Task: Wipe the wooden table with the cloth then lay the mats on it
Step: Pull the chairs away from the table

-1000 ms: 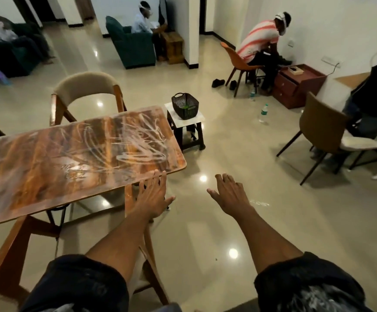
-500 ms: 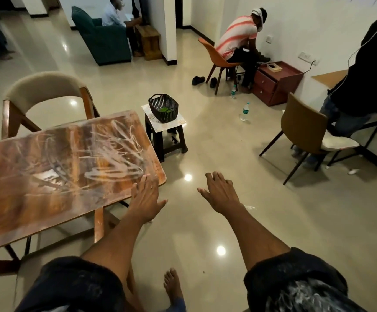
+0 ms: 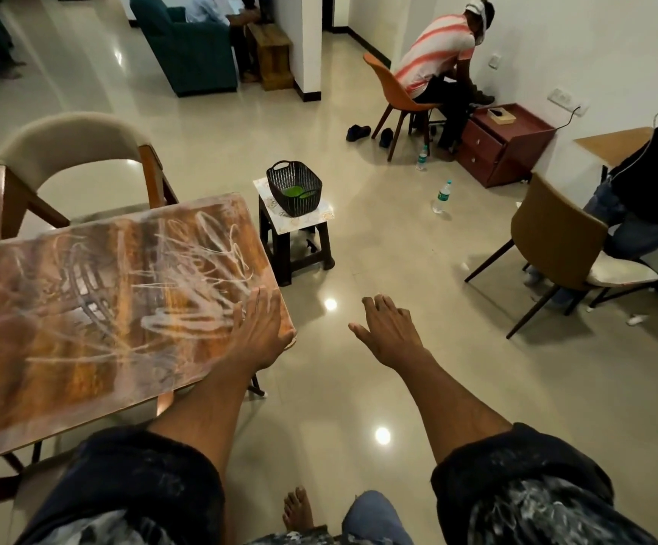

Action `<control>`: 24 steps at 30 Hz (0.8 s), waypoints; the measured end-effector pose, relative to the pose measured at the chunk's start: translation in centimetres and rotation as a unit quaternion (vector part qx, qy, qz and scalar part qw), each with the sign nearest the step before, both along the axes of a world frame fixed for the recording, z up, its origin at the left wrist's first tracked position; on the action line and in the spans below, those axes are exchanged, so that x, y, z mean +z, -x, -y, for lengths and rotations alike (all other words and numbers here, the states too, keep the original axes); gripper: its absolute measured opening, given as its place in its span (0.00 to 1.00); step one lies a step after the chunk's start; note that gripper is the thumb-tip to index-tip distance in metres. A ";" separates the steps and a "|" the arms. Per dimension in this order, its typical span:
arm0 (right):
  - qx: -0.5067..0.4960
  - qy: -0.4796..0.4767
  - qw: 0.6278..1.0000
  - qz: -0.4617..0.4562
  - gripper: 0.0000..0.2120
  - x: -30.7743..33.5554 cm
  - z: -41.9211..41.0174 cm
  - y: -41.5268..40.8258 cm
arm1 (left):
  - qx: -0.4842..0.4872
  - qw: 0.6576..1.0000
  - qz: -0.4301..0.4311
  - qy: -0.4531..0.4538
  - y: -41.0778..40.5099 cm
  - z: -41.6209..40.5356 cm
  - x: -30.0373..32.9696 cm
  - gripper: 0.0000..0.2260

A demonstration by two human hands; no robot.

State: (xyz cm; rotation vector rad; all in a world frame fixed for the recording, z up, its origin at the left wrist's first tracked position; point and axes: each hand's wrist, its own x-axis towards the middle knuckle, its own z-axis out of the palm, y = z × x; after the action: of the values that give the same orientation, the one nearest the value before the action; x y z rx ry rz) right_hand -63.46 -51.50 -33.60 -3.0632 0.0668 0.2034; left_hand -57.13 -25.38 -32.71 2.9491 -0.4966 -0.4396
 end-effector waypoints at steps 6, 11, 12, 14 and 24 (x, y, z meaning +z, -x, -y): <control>0.026 -0.008 1.000 -0.007 0.28 -0.4 0.6 -4.4 | 0.020 0.999 -0.018 -0.019 -2.7 0.9 -0.5 0.40; 0.055 -0.009 0.998 -0.018 0.29 -0.7 2.6 -8.7 | 0.051 0.998 -0.025 -0.015 -5.4 2.4 -0.7 0.40; 0.062 -0.008 0.998 -0.018 0.29 -0.6 3.1 -9.7 | 0.059 0.998 -0.023 -0.013 -6.1 3.0 -0.7 0.40; 0.073 -0.007 0.997 -0.020 0.30 -0.3 4.4 -11.7 | 0.073 0.997 -0.020 -0.011 -7.3 4.2 -0.3 0.39; 0.124 -0.010 0.992 -0.016 0.29 0.3 11.4 -19.4 | 0.129 0.991 -0.021 0.012 -11.6 10.9 -1.1 0.40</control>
State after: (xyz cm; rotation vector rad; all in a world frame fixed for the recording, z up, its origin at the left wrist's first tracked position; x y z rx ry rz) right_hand -44.05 -62.88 -33.34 -3.0401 -0.3134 0.2653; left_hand -45.52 -36.25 -33.82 2.9182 -0.1110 -0.4580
